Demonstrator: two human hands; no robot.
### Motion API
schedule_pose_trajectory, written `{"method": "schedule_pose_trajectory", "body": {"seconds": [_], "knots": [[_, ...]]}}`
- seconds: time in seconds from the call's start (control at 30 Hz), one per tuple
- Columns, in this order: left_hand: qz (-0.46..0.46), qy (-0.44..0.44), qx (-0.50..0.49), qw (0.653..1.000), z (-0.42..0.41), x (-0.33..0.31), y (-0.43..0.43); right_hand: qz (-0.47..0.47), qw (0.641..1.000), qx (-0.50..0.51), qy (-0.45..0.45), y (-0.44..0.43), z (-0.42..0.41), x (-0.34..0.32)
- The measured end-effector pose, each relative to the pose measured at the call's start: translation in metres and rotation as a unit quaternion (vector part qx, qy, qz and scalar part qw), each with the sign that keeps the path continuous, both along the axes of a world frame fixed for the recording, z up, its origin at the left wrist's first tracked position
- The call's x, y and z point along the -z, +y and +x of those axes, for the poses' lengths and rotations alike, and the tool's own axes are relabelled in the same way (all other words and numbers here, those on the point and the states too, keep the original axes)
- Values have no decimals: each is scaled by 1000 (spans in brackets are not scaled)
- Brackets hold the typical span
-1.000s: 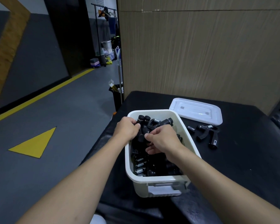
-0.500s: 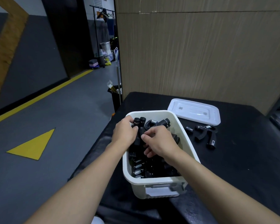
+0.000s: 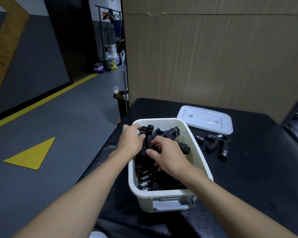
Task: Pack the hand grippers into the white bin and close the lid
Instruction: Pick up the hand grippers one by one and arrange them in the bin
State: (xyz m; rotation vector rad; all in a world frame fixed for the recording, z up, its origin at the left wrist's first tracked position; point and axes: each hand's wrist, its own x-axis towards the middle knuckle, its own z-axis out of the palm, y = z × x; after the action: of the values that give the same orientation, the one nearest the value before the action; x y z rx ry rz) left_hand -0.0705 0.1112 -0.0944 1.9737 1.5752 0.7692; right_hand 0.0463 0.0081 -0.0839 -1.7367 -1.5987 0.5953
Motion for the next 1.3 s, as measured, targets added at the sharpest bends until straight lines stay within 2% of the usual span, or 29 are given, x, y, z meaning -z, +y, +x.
{"method": "schedule_pose_trajectory", "body": {"seconds": [0.33,0.53,0.6,0.67,0.77,0.9,1.07,1.2,1.3], "knots": [[-7,-52,14,999,-1,5,1,23,999,-7,-36,0,2,0],[-25,-50,43,997,1,0,-4,12,999,5,-43,-6,11,-14],[-33,-109,34,993,-1,-1,-7,40,998,40,-30,-8,18,-19],[-86,-194,5,977,-3,-1,-13,81,991,97,-33,-11,33,-23],[-110,-241,3,964,-8,2,-27,119,974,193,-14,-14,67,-23],[-67,-218,-14,973,-5,7,-23,34,953,297,47,2,129,13],[-33,-189,-22,981,-2,11,-19,-104,936,328,-73,19,180,74],[-27,-176,-23,984,-2,13,-16,-202,925,261,-190,37,196,86],[-21,-168,-23,985,-2,14,-16,-252,912,236,-224,51,203,84]]}}
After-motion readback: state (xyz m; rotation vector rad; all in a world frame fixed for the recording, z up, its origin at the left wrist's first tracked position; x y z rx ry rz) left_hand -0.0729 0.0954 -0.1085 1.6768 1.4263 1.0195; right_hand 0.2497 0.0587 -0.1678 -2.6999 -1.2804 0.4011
